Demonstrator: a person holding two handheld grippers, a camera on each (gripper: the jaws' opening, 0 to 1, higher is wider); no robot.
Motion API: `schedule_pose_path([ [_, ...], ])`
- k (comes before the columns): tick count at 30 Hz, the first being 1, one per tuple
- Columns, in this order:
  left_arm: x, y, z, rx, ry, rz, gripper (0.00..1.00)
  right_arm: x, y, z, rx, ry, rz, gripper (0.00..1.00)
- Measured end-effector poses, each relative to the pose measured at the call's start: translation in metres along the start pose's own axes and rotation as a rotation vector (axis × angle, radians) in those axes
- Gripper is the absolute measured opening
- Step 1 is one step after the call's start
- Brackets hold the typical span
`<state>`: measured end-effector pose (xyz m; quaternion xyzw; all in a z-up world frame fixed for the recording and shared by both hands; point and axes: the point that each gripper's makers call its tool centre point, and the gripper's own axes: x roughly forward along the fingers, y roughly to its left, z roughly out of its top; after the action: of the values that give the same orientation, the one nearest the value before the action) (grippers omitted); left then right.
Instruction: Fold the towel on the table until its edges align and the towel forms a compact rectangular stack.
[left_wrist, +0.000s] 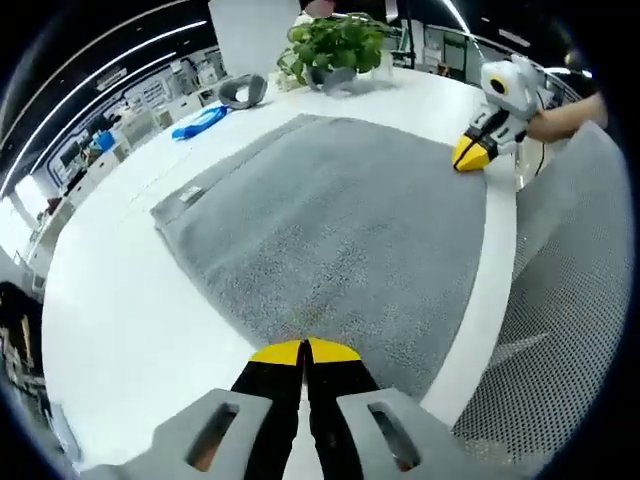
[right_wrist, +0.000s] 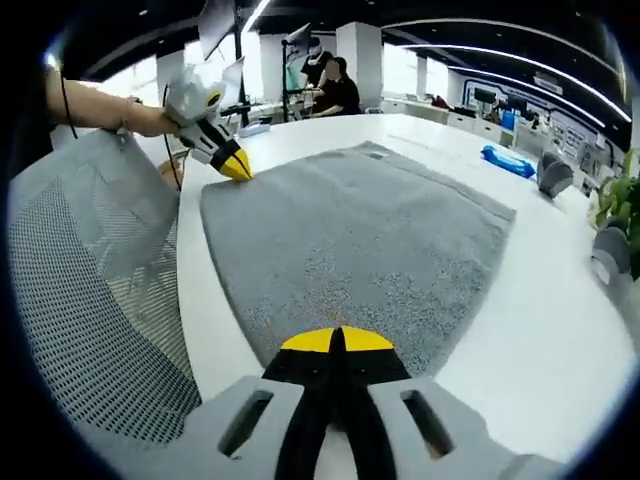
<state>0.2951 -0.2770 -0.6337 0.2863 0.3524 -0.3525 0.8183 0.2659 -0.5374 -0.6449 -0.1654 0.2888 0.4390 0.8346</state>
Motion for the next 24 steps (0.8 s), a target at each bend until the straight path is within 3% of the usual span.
schedule_pose_path([
  [3, -0.008, -0.019, -0.006, 0.137, 0.057, -0.082, 0.01, -0.019, -0.002, -0.005, -0.032, 0.021, 0.0, 0.0],
  [6, -0.017, -0.048, -0.023, 0.309, 0.133, -0.215, 0.05, -0.034, -0.002, -0.012, -0.08, 0.052, 0.002, 0.0],
  [7, -0.02, -0.054, -0.027, 0.328, 0.148, -0.24, 0.07, -0.038, 0.0, -0.015, -0.101, 0.064, 0.017, 0.0],
  [12, -0.03, -0.074, -0.038, 0.324, 0.134, -0.325, 0.19, -0.049, 0.006, -0.032, -0.231, 0.162, 0.027, 0.06],
  [18, -0.027, -0.069, -0.042, 0.309, 0.158, -0.309, 0.19, -0.038, 0.008, -0.039, -0.339, 0.221, 0.036, 0.07],
  [24, -0.021, -0.067, -0.043, 0.31, 0.161, -0.292, 0.15, -0.03, 0.008, -0.042, -0.337, 0.254, 0.04, 0.08],
])
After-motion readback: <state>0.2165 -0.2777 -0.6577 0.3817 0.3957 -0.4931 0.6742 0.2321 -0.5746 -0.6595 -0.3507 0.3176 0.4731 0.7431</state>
